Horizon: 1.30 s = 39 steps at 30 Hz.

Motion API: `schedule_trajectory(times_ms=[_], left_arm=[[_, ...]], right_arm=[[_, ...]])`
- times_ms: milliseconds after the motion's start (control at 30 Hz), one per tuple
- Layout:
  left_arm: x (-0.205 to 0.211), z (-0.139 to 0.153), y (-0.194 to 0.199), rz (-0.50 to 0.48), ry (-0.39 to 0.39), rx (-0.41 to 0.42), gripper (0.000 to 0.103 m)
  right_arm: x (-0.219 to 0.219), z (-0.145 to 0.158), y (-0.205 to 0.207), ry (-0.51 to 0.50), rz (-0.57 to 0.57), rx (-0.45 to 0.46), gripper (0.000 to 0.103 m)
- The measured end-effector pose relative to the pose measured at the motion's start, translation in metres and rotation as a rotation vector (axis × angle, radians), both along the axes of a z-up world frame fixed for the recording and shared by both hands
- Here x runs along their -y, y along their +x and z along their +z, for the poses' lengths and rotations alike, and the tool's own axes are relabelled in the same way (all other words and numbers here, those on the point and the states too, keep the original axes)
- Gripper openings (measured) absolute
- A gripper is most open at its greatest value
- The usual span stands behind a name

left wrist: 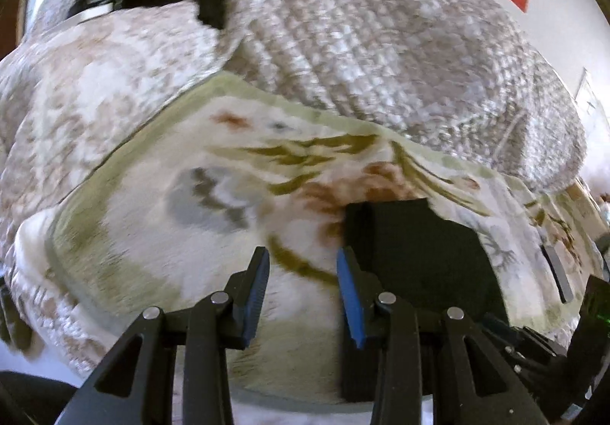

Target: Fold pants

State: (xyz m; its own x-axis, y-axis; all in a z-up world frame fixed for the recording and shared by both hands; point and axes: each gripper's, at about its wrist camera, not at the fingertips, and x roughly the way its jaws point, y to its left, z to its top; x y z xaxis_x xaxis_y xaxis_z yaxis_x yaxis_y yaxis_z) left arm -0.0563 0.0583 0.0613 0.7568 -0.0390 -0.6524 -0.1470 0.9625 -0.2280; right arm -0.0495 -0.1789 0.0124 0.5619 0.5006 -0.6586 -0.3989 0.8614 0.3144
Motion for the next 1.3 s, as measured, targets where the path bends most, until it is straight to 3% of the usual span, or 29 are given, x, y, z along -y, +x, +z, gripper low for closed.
schedule_trajectory(times_ms=[67,233,433,533,600,633,933,1033,1167,1300], left_arm=[[0.014,0.005,0.010,-0.049,0.005,-0.001,0.039],[0.044,0.015,0.038,-0.156,0.014,-0.008,0.039],[0.068,0.000,0.085,-0.245,0.045,-0.057,0.039],[0.072,-0.024,0.100,-0.240,0.099,-0.112,0.040],[0.067,-0.038,0.103,-0.246,0.067,-0.133,0.040],[0.064,-0.040,0.101,-0.244,0.051,-0.120,0.040],[0.066,-0.037,0.097,-0.239,0.055,-0.095,0.042],[0.069,-0.030,0.093,-0.234,0.081,-0.088,0.042],[0.072,-0.020,0.079,-0.229,0.104,-0.081,0.042],[0.072,-0.012,0.062,-0.229,0.117,-0.063,0.042]], right_arm=[[0.006,0.009,0.006,0.074,0.027,-0.013,0.034],[0.037,0.023,0.046,0.030,-0.081,0.012,0.034],[0.042,0.014,0.102,-0.027,-0.066,-0.027,0.026],[0.039,-0.004,0.122,-0.078,-0.073,-0.062,0.019],[0.048,-0.018,0.130,-0.072,-0.109,-0.086,0.001],[0.053,-0.021,0.132,-0.053,-0.123,-0.087,0.000],[0.060,-0.020,0.132,-0.004,-0.137,-0.082,0.000],[0.056,-0.007,0.121,-0.043,-0.137,-0.045,0.001],[0.052,0.008,0.097,-0.066,-0.106,-0.001,0.014],[0.049,0.017,0.071,-0.072,-0.080,0.024,0.015]])
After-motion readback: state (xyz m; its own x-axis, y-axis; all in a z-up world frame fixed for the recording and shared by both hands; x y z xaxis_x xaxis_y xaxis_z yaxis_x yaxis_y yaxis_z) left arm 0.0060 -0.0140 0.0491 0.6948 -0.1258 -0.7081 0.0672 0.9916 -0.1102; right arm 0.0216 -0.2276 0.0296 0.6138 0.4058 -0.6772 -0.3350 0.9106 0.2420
